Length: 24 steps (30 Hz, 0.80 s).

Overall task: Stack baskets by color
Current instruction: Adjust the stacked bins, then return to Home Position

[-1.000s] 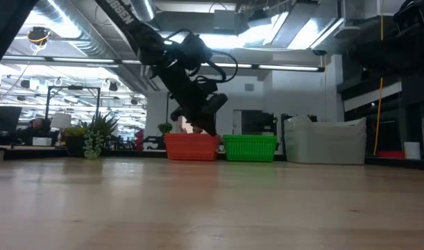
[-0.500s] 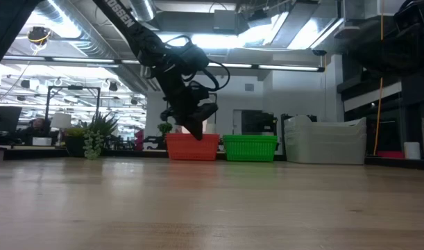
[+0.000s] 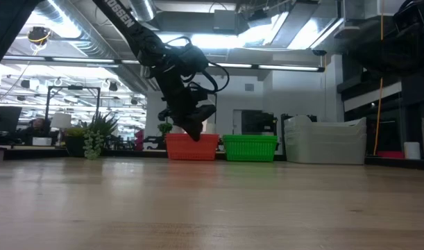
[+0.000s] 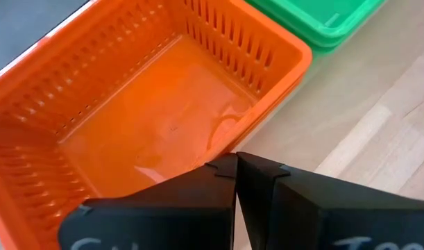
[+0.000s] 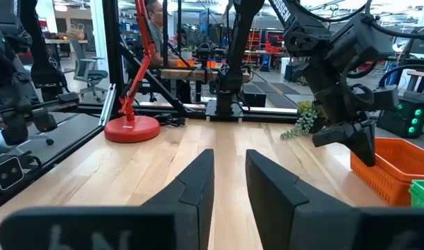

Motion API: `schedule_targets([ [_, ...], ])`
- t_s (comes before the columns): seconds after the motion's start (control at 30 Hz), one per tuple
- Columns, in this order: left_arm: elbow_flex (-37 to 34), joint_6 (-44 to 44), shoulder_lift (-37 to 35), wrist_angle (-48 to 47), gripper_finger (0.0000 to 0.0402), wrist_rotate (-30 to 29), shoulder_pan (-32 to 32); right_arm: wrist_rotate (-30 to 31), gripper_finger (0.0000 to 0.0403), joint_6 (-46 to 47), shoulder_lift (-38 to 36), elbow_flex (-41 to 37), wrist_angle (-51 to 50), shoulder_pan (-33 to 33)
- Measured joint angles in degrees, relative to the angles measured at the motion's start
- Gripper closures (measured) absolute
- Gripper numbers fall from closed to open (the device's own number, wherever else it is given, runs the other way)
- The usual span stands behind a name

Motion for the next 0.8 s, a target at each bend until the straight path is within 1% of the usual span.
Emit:
schedule_targets([
  [0.23,-0.02,-0.02,0.0,-0.9,0.0401,-0.46,-0.08,0.02,0.0317,-0.34,0.0,0.0,0.01,0.01],
  [0.43,-0.07,1.72,-0.59,-0.49,0.0401,-1.23,-1.32,0.04,0.0317,-0.3,0.02,0.02,0.01,0.02],
  [0.57,-0.08,1.43,-2.76,-4.95,0.0401,1.44,-2.5,0.07,0.0317,-0.32,0.02,0.02,0.01,0.02],
  [0.63,-0.09,1.65,-4.67,-8.8,0.0401,3.2,-3.72,0.06,0.0317,-0.31,0.02,0.02,0.01,0.02],
  [0.73,-0.07,6.16,-8.29,-15.63,0.0401,5.1,-5.77,0.08,0.0317,-0.3,0.02,0.02,0.03,0.02],
  [0.8,-1.49,9.08,-10.99,-18.79,0.0401,3.72,-7.08,0.09,0.0317,-0.3,0.02,0.02,0.03,0.02],
])
